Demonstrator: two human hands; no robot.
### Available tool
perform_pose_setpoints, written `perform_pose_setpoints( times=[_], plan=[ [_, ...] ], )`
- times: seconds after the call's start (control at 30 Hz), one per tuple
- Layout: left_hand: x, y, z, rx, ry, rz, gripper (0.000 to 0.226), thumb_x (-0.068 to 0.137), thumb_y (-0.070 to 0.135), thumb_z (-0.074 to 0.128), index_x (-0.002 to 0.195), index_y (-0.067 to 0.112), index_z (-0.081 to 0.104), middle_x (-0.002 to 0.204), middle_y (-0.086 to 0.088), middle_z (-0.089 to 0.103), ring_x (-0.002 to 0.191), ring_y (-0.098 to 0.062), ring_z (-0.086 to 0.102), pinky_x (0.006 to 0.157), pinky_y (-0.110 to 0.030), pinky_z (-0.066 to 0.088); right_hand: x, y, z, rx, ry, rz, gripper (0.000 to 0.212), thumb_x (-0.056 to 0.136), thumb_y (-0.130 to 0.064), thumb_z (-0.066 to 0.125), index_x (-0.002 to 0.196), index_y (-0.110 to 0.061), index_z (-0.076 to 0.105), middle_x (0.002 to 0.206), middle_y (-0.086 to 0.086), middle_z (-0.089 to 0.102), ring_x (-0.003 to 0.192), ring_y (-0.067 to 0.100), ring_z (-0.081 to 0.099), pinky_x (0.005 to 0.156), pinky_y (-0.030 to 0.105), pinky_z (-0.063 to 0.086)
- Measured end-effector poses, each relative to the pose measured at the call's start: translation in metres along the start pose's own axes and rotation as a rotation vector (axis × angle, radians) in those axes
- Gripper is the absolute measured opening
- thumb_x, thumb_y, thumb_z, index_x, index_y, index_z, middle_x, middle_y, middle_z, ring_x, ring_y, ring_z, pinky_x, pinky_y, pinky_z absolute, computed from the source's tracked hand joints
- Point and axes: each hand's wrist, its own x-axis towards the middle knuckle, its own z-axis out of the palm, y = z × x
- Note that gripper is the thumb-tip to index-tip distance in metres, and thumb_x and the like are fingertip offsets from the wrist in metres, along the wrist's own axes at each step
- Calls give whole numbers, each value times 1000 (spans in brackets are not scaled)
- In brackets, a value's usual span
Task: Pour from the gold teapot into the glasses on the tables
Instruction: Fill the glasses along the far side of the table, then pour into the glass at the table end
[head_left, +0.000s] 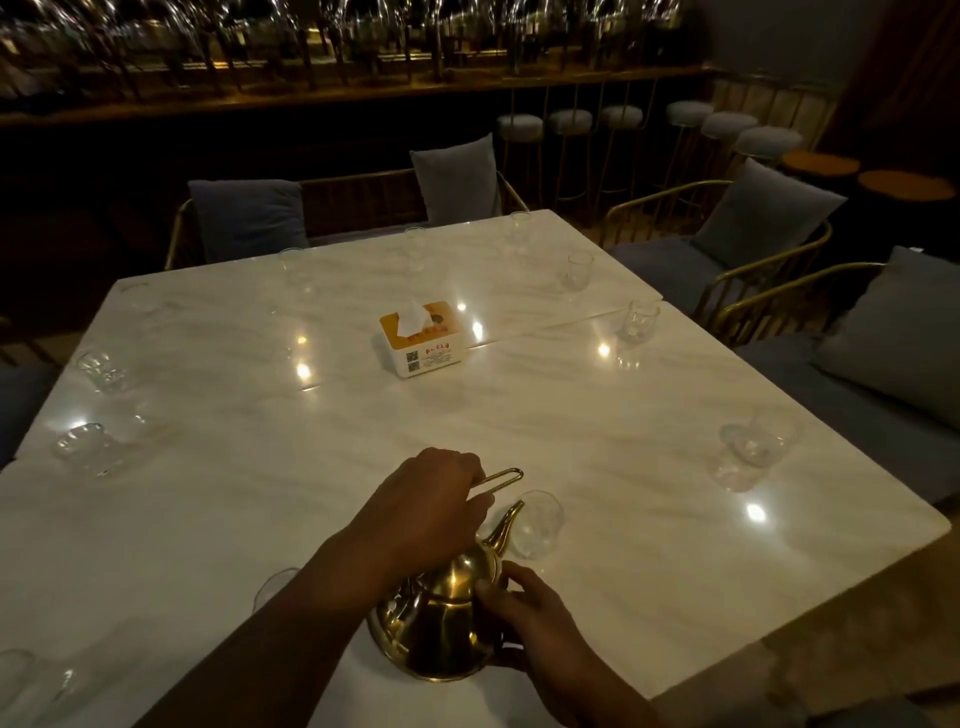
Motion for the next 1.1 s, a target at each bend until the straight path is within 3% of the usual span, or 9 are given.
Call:
perform_pose_setpoints(
  times=[0.17,0.33,0.57,0.67,0.83,1.0,1.1],
  plan=[
    [-8,1,-6,-42,0,-10,35,92,42,60,121,23,64,108,3,70,90,-8,64,80,-29,56,3,2,-4,5,16,-38,61,71,-39,87,125,-33,59,118,11,70,103,29,72,74,39,64],
    [-5,8,-18,-74,37,6,34,92,45,61,122,29,63,110,8,70,88,-4,62,81,-25,55,5,-10,-14,-64,39,-135,70,61,-51,89,124,-40,60,121,7,67,103,25,73,82,44,64],
    [24,44,-37,-96,125,82,33,91,44,61,120,29,65,109,8,71,92,-5,64,79,-23,55,-4,-56,-43,-88,63,-282,77,62,-53,86,132,-37,57,128,3,64,104,21,73,81,38,64],
    [47,65,-39,-98,156,109,34,93,44,59,123,27,63,111,7,70,90,-5,64,80,-25,54,-3,-76,-65,-87,93,-320,74,67,-50,83,134,-37,54,128,1,63,107,21,71,80,35,64],
    [92,107,-26,-63,188,148,40,95,45,54,130,26,59,119,5,68,104,-10,63,86,-26,49,8,-110,-119,-63,129,-352,71,67,-48,88,129,-42,55,129,1,62,108,23,69,86,41,63],
    [145,156,9,-51,214,138,42,95,47,53,132,28,57,124,7,66,107,-9,62,88,-24,47,27,-137,-193,-57,100,-359,50,70,-42,83,112,-48,56,122,-8,59,101,17,68,70,26,62],
    [175,187,39,-56,202,100,42,96,47,51,134,30,56,127,9,65,108,-7,61,90,-22,45,44,-147,-248,-77,97,-337,49,77,-36,83,115,-48,56,127,-6,59,101,15,67,73,27,62]
  ],
)
